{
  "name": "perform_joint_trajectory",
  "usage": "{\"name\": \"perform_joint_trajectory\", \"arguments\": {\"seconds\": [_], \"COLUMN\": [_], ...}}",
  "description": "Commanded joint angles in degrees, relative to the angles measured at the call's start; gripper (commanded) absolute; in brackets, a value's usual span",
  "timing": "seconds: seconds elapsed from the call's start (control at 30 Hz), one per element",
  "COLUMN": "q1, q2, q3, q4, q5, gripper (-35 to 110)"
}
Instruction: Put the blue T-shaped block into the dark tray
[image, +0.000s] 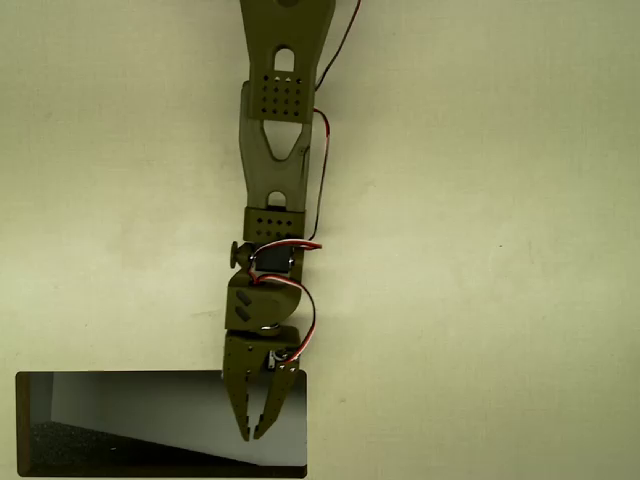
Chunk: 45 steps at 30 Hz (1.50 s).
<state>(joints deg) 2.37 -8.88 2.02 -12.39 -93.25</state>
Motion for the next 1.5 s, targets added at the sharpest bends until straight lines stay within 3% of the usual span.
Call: {"name": "perform_joint_trajectory", "arguments": {"seconds": [0.0,0.4,0.7,1.47], "q1": [-0.79,-1.85,-2.37,-2.37], "q2": [0.0,0.0,0.0,0.0], "q3": [-0.18,10.28,15.03,15.12], "q4": [-4.75,-14.94,-25.4,-25.4], "q5": [-2.2,-3.52,0.79,0.79], "gripper": [0,0,0,1]}}
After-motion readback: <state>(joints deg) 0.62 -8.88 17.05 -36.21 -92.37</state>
